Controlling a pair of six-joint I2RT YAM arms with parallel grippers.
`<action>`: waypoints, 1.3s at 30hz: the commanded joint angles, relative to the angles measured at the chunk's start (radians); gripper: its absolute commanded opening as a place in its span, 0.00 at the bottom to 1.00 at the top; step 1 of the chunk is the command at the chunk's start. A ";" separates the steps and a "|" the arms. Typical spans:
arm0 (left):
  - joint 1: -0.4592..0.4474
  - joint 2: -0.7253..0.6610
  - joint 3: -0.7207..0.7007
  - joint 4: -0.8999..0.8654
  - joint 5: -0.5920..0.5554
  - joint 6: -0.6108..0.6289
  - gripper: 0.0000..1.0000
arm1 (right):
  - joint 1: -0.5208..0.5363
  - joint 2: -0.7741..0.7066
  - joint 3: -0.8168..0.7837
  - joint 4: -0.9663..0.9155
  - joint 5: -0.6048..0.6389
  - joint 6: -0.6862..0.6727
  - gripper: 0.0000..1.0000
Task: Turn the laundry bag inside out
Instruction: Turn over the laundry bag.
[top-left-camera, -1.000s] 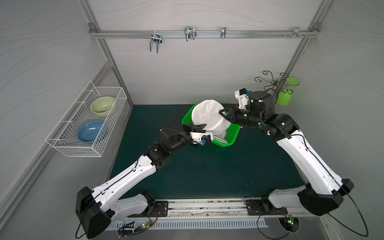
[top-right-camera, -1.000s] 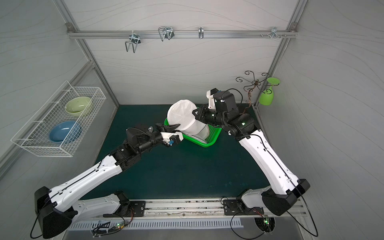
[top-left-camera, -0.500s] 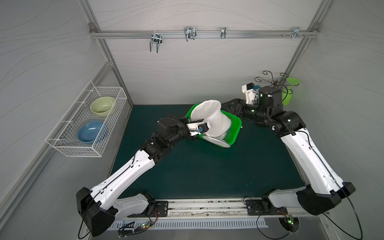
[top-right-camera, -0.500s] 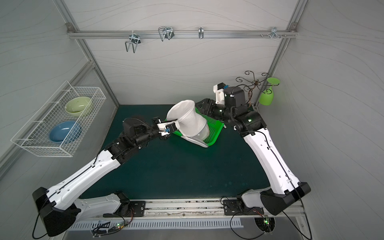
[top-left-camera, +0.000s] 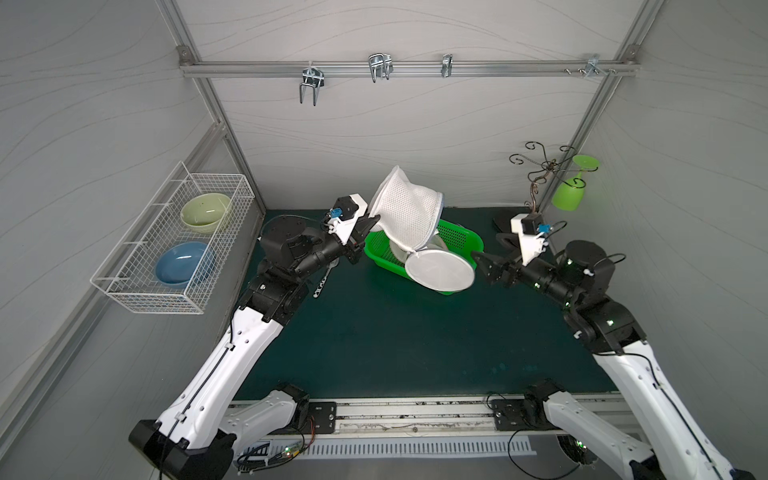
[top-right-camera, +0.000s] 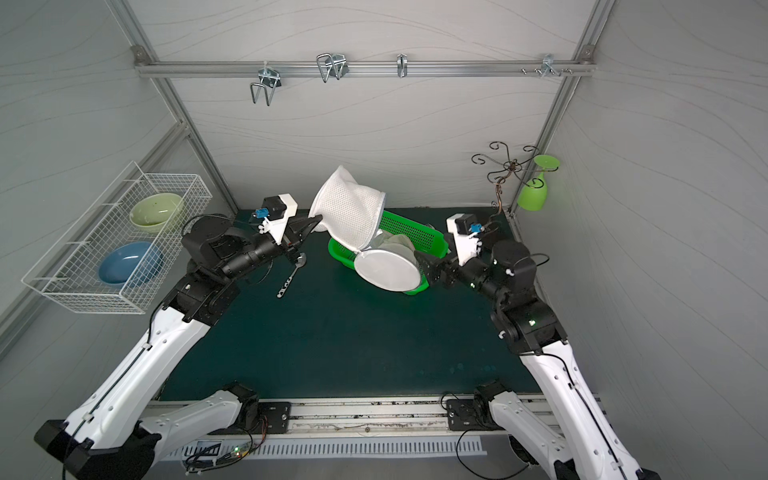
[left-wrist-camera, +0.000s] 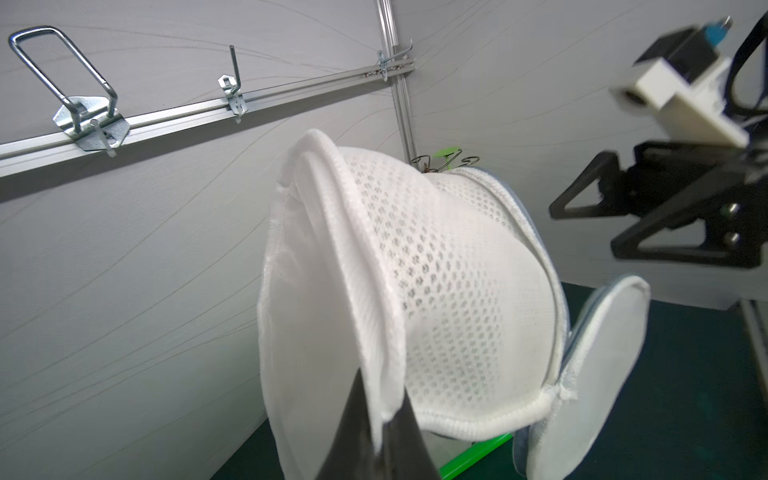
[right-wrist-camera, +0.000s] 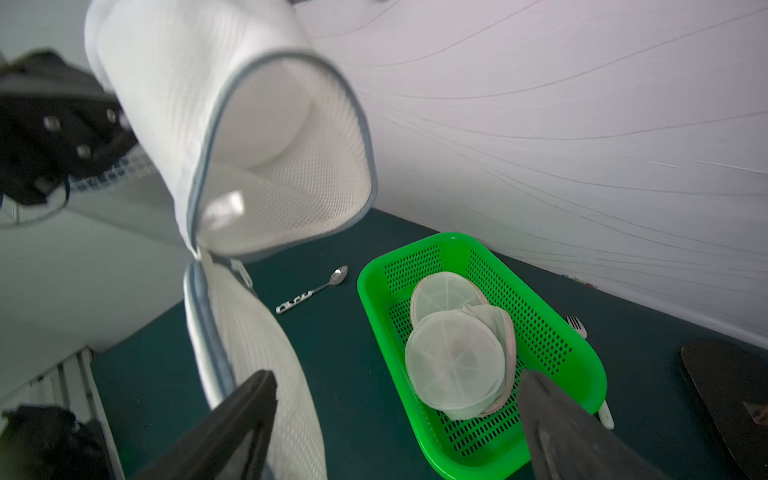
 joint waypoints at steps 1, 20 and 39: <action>0.004 -0.029 -0.042 0.083 0.164 -0.142 0.00 | 0.032 -0.013 -0.080 0.219 -0.083 -0.191 0.94; 0.004 0.000 -0.143 0.108 0.620 -0.221 0.00 | 0.101 0.083 -0.022 0.272 -0.156 -0.294 0.92; 0.001 0.074 -0.081 -0.308 0.854 0.093 0.00 | 0.160 0.140 0.047 0.205 -0.295 -0.316 0.92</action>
